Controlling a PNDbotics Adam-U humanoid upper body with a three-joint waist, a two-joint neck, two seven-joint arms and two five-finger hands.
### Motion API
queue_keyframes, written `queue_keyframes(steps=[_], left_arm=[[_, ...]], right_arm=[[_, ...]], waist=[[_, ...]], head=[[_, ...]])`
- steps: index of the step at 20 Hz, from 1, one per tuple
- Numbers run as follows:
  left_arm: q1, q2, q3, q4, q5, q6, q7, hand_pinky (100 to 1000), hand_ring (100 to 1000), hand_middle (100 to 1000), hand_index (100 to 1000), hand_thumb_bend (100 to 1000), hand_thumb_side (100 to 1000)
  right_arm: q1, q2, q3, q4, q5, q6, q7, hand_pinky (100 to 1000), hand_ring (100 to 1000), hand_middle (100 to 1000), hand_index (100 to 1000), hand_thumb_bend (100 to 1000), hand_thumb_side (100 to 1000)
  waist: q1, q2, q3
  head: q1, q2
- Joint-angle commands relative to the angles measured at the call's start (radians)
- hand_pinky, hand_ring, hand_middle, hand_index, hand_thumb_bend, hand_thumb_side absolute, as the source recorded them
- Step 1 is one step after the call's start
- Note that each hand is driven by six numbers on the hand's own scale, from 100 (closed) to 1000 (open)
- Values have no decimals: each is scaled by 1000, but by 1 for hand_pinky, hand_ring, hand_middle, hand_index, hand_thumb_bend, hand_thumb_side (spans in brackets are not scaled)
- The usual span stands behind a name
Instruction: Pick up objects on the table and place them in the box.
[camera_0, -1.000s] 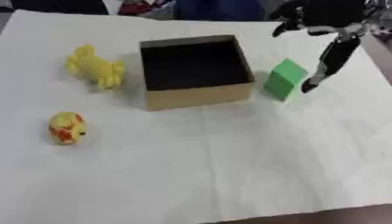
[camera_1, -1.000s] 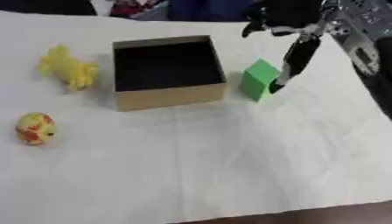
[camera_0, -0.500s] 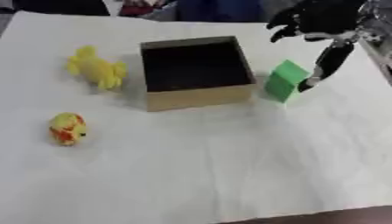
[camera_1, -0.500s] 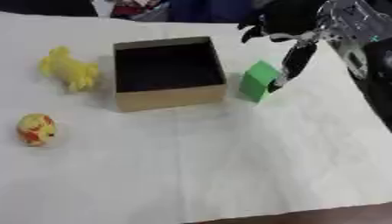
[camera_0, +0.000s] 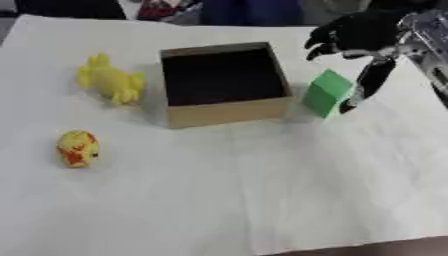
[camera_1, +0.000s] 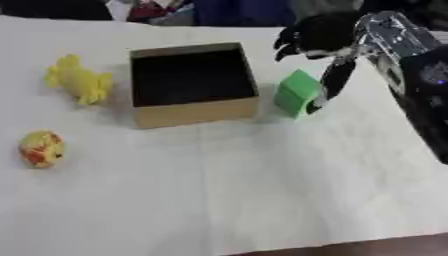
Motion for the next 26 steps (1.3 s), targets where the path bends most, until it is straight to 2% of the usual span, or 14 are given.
queue_keyframes(steps=[1,7,13,19,23,26], left_arm=[[-3,16,7,-16,2,0,3,329,563,570,746,154,1000],[-3,13,7,-16,3,0,3,329,563,570,745,152,1000],[-3,10,5,-16,4,2,3,329,563,571,745,148,1000],[-5,8,5,-16,6,4,3,328,563,571,744,147,1000],[-5,7,6,-16,6,4,3,329,563,571,744,147,1000],[-6,7,6,-16,7,4,3,330,564,571,743,145,1000]], right_arm=[[-28,-12,-14,25,45,-9,-17,898,994,912,893,750,579],[-39,2,-25,71,108,-17,-58,894,991,904,882,741,575],[-49,20,-30,98,132,-27,-93,885,975,872,851,700,563],[-56,34,-29,120,144,-34,-124,868,959,843,824,646,485],[-58,40,-30,135,157,-38,-133,866,953,830,822,547,467],[-60,42,-31,140,161,-42,-133,863,949,805,814,369,409]], waist=[[4,-16,1],[6,-15,2],[6,-14,3],[5,-12,7],[5,-11,8],[5,-11,7]], head=[[-1,-4],[-2,-6],[-4,-9],[-4,-10],[-4,-9],[-4,-10]])
